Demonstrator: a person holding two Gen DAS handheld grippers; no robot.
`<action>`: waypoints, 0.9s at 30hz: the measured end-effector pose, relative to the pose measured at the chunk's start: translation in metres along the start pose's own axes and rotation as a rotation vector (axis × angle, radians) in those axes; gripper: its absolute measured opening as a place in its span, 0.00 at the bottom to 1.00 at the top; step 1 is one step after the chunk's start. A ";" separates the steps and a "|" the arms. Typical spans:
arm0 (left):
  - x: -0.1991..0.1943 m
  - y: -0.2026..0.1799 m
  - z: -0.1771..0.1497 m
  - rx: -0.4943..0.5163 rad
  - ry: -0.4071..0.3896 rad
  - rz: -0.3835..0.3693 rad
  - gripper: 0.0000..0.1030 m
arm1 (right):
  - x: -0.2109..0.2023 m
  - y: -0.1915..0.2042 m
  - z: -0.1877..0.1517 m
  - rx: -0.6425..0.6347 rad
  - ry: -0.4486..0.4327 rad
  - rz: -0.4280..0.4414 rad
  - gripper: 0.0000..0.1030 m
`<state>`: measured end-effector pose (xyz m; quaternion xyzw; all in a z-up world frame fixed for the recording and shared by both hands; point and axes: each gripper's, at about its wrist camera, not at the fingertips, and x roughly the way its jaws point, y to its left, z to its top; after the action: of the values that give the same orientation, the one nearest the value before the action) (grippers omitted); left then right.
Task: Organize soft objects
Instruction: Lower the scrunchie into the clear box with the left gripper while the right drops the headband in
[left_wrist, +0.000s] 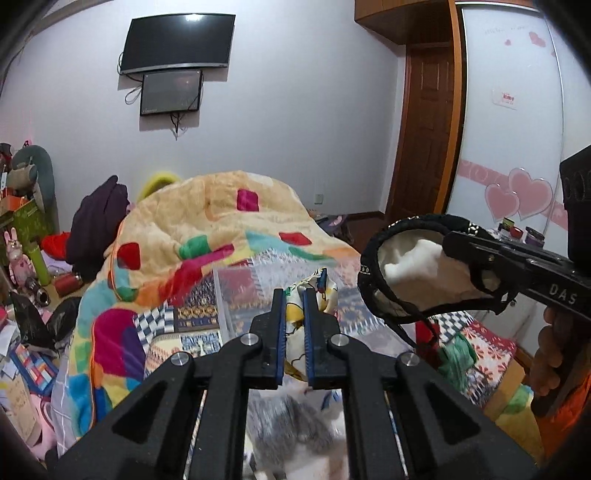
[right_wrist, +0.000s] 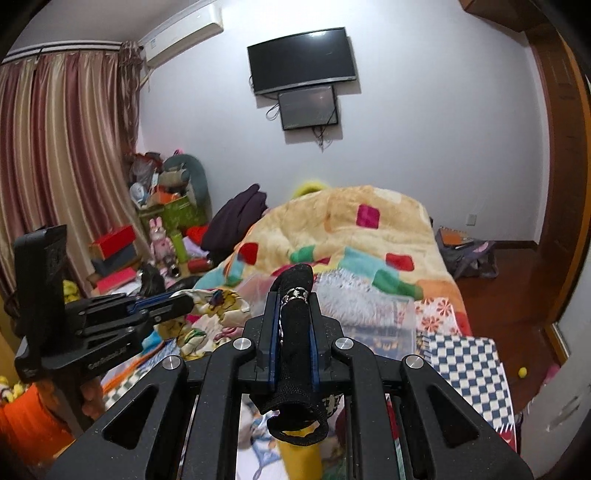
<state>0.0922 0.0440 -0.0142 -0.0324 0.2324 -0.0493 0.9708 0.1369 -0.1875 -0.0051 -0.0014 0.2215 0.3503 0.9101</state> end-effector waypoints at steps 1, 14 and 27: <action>0.002 0.001 0.002 0.003 -0.007 0.008 0.07 | 0.005 -0.002 0.003 0.005 0.000 -0.007 0.11; 0.070 0.019 0.004 -0.051 0.113 0.007 0.07 | 0.079 -0.017 -0.003 0.041 0.174 -0.053 0.11; 0.096 0.023 -0.016 -0.067 0.277 -0.022 0.09 | 0.089 -0.011 -0.017 -0.052 0.274 -0.111 0.29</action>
<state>0.1722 0.0560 -0.0732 -0.0604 0.3652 -0.0563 0.9273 0.1953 -0.1419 -0.0581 -0.0850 0.3340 0.3017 0.8889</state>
